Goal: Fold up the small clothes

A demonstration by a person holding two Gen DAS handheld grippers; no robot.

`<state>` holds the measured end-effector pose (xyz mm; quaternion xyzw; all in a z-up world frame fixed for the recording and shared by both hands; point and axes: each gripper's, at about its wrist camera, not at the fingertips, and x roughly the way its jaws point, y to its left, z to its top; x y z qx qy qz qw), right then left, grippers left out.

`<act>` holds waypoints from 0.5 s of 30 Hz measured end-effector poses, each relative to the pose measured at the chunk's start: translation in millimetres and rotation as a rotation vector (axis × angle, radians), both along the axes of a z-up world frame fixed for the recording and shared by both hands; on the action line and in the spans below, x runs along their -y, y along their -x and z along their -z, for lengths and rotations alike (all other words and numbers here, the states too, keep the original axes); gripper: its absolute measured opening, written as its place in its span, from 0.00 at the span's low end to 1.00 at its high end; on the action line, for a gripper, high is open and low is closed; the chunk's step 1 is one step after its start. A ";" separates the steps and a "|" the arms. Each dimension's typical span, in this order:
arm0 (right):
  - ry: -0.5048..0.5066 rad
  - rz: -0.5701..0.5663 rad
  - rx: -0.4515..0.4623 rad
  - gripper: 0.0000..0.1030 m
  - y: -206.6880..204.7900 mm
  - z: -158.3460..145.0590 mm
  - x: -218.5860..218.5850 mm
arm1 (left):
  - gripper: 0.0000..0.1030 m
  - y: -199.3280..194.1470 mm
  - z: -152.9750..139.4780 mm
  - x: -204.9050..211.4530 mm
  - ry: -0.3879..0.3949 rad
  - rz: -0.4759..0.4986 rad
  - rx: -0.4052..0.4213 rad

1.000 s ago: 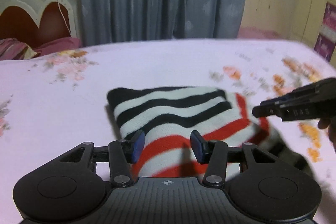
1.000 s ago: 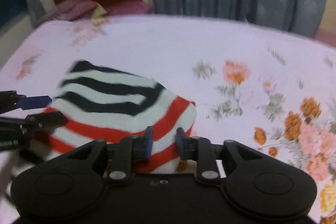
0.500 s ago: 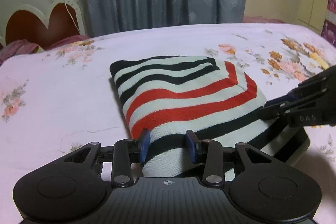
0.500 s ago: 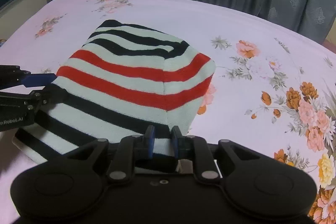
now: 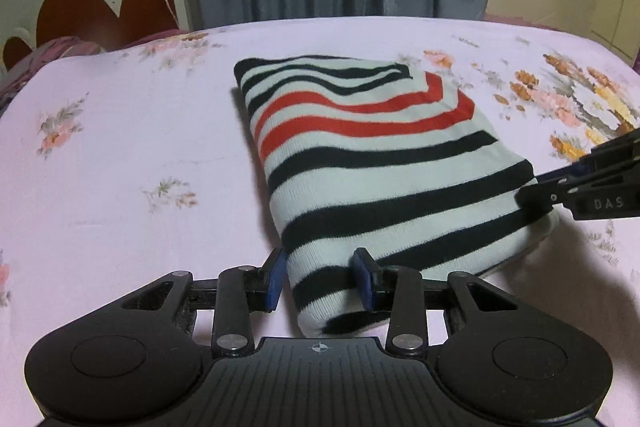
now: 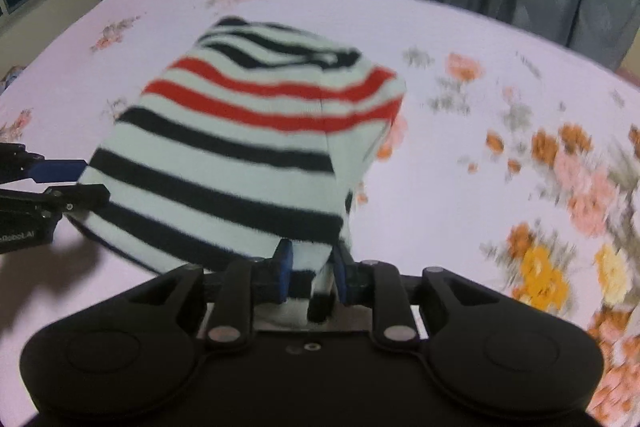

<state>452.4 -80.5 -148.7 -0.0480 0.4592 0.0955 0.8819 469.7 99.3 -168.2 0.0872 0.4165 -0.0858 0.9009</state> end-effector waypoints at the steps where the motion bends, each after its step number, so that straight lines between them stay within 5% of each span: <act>1: -0.007 0.002 -0.004 0.21 0.6 3.1 1.3 | 0.36 0.3 2.0 0.5 -0.004 -0.004 -0.001; 15: -0.038 0.005 0.018 0.21 7.1 17.0 6.3 | 0.36 6.4 15.1 3.0 -0.019 -0.047 0.009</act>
